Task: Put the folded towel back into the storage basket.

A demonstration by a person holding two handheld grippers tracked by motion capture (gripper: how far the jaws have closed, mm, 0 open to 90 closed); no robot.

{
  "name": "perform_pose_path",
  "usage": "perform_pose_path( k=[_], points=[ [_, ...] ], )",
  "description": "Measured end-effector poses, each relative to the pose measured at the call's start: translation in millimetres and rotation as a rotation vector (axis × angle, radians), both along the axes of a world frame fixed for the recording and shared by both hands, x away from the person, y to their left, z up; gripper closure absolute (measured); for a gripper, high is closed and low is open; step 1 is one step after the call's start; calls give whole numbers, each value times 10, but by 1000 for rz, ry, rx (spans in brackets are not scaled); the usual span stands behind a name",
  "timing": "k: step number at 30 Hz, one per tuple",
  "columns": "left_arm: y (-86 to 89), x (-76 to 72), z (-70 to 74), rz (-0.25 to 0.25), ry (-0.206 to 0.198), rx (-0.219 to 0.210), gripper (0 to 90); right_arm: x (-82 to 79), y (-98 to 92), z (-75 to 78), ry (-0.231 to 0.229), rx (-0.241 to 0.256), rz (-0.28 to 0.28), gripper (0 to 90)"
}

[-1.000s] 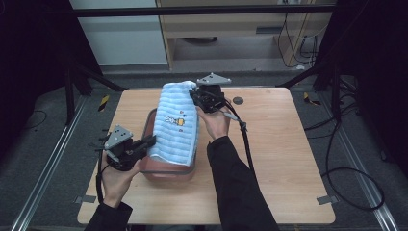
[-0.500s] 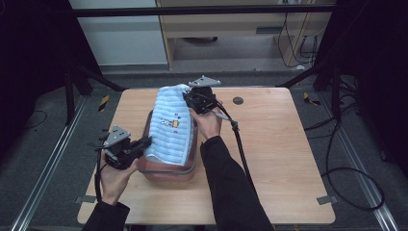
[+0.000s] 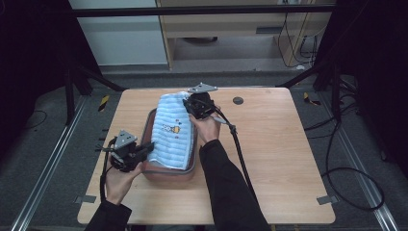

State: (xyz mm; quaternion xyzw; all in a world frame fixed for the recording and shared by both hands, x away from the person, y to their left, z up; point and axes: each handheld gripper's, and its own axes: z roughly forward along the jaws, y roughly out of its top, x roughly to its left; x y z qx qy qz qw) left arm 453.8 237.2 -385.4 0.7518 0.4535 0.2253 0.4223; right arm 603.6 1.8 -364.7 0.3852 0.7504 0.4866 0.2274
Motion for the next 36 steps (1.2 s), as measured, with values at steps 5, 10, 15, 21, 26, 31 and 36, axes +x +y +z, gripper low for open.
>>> perform_pose_path(
  k=[5,10,15,21,26,31,36],
  points=[
    [-5,15,-69,3,16,14,858,6,8,-92,10,-14,3,828],
    [-2,30,-127,7,30,24,857,18,26,-175,17,-25,11,827],
    [-8,36,-205,13,43,45,858,34,55,-251,28,-26,15,828],
    [7,42,-271,17,59,57,857,45,72,-361,46,-39,18,827],
    [-9,56,-319,19,72,67,857,64,85,-453,59,-47,18,827],
    [-27,76,-368,23,92,88,857,81,87,-545,81,-55,15,825],
    [-27,107,-415,38,120,104,847,99,120,-636,105,-87,25,789]
  ],
)
